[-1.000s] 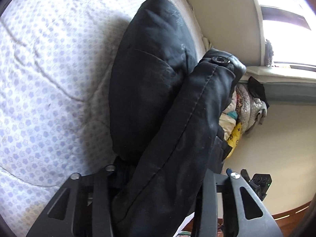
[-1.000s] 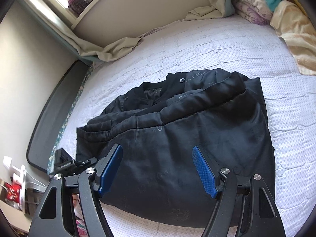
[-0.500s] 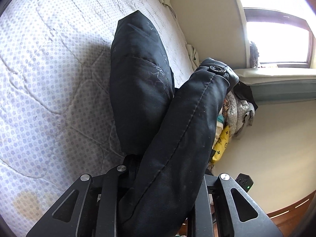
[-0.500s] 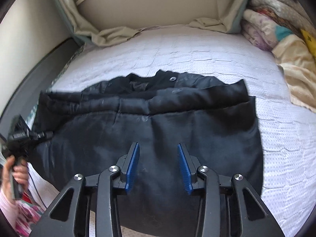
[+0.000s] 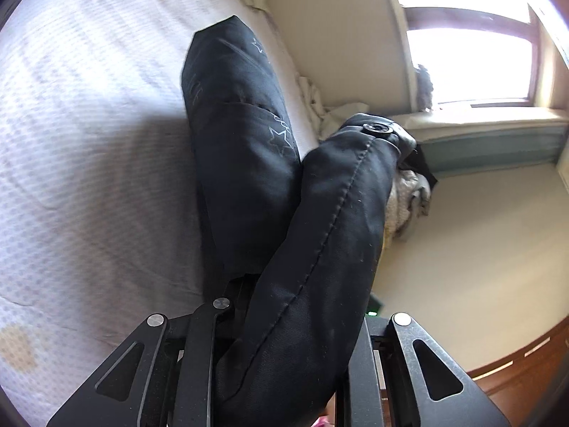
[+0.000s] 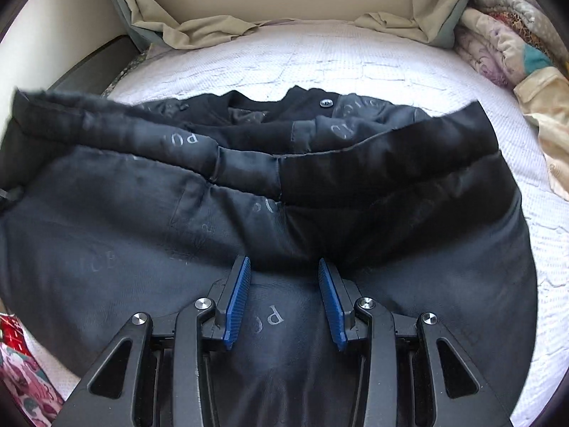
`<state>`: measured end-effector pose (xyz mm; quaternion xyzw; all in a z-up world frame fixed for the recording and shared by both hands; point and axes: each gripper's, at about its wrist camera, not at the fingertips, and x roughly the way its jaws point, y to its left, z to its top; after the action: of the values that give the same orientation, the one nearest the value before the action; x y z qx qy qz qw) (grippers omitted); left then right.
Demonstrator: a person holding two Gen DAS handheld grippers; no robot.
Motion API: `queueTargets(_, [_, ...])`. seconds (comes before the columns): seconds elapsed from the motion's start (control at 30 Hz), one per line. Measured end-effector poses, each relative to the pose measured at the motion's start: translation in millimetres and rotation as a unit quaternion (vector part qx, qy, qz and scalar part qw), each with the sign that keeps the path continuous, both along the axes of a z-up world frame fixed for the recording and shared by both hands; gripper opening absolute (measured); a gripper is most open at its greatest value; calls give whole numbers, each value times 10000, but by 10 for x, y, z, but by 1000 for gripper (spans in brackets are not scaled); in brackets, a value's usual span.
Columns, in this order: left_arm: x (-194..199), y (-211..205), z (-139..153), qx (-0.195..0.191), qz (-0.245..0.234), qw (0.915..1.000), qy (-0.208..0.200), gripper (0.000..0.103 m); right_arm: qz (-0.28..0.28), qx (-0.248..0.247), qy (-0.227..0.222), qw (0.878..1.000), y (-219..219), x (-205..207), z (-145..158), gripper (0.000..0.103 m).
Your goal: Fold large clothes
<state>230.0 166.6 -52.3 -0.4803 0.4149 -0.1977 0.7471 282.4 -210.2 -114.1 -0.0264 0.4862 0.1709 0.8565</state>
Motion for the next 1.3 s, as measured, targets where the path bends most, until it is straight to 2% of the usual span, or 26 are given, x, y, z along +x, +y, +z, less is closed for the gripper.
queueTargets(0.2, [142,-431,349,180,-288,9988,-360,22,-60,-17,-110,9999,7,-9,-95,37])
queueTargets(0.37, [227,-884,595,545,-558,9949,-640,22,-61,99,-148,9998,-47,-34,-129,37])
queueTargets(0.5, [302,-1339,762,985,-743,9886,-861,22,-86,150,-124,9998,-66,-30,-132,37])
queueTargets(0.7, [368,-2010,742,1336,-1116,9806,-902,22,-144,470,73,9988,-152,20,-102,37])
queueTargets(0.87, [528,-2333,706,1508,-1176,9779,-839,22,-238,1141,498,9919,-376,92,-68,36])
queueTargets(0.93, [569,-2405,709,1595,-1162,9771,-796,22,-329,1601,860,9828,-547,139,-15,36])
queueTargets(1.03, [598,-2507,689,1673,-1133,9764,-755,22,-711,2280,1433,9604,-905,152,134,37])
queueTargets(1.07, [598,-2554,679,1708,-1135,9758,-754,22,-824,2364,1490,9566,-1022,125,202,38])
queueTargets(1.17, [477,-2722,628,1836,-1181,9731,-736,23,-1149,2508,1345,9517,-1379,-5,412,51])
queueTargets(1.2, [390,-2733,563,1899,-1234,9713,-724,23,-1331,2713,1275,9447,-1556,-59,483,54])
queueTargets(1.27, [347,-2865,482,2035,-1313,9676,-714,23,-1583,3313,1160,9229,-1855,-147,573,59])
queueTargets(1.3, [372,-2929,456,2090,-1336,9661,-714,23,-1657,3884,1083,9000,-2033,-194,606,62])
